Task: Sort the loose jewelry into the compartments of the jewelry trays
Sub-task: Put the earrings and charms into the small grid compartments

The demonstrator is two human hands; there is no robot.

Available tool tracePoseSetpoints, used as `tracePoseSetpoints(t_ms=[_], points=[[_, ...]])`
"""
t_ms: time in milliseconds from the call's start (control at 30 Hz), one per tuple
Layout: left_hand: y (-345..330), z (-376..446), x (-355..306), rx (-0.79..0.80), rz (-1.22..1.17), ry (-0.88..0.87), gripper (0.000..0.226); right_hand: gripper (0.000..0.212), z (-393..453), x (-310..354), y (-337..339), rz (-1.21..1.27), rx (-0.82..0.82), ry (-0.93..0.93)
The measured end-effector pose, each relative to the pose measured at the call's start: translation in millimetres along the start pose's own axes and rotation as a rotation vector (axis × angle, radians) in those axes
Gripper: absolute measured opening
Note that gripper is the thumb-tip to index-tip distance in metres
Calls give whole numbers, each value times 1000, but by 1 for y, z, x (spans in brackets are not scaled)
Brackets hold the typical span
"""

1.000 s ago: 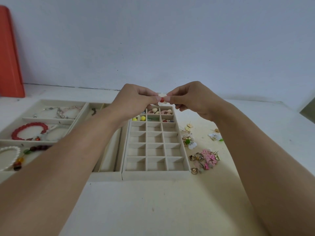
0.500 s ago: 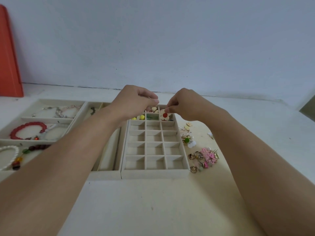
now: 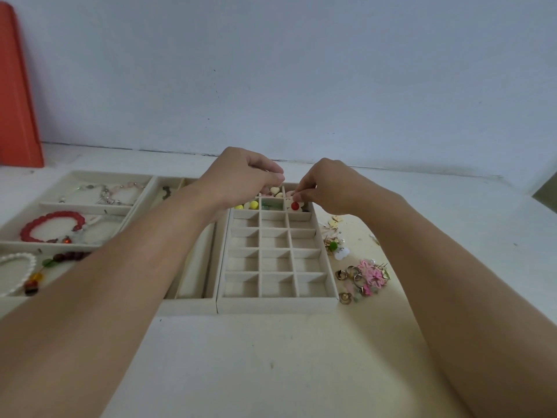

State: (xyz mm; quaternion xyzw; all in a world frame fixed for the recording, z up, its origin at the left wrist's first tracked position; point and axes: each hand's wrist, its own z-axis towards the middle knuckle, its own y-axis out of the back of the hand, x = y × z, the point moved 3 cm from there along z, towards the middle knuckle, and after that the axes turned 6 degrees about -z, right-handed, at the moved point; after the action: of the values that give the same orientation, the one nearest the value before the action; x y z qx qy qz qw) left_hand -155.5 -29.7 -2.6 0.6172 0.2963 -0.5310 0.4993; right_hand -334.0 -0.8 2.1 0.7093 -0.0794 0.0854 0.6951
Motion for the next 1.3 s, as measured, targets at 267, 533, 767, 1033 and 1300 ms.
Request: tracePoseSetpoints(t_ms=[267, 533, 767, 1033, 1300], points=[[-1, -3, -3, 16, 15, 2, 5, 11, 0, -2, 4, 76, -85, 0], [-1, -2, -2, 17, 24, 8, 5, 16, -6, 0, 6, 26, 26, -13], [-1, -2, -2, 19, 33, 12, 5, 14, -7, 4, 9, -94, -57, 14], [-2, -4, -3, 19, 33, 16, 5, 12, -5, 9, 7, -234, -85, 37], [-2, -5, -5, 27, 32, 24, 5, 6, -4, 4, 5, -185, -56, 9]])
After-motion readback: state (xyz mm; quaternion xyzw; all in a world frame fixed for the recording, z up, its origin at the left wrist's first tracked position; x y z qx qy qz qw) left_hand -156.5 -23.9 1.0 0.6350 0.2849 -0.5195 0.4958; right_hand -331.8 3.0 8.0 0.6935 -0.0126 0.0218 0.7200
